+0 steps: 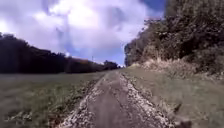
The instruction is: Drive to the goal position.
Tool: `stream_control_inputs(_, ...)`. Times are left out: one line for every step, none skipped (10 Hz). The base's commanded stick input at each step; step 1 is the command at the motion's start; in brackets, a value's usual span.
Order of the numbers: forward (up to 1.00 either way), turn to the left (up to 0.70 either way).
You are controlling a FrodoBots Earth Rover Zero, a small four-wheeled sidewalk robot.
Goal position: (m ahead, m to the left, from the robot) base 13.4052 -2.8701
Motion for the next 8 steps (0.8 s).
stream_control_inputs(0.85,-0.20)
stream_control_inputs(0.85,-0.32)
stream_control_inputs(0.85,-0.31)
stream_control_inputs(0.85,0.00)
stream_control_inputs(0.85,0.00)
stream_control_inputs(0.85,0.00)
stream_control_inputs(0.85,0.00)
stream_control_inputs(0.85,0.00)
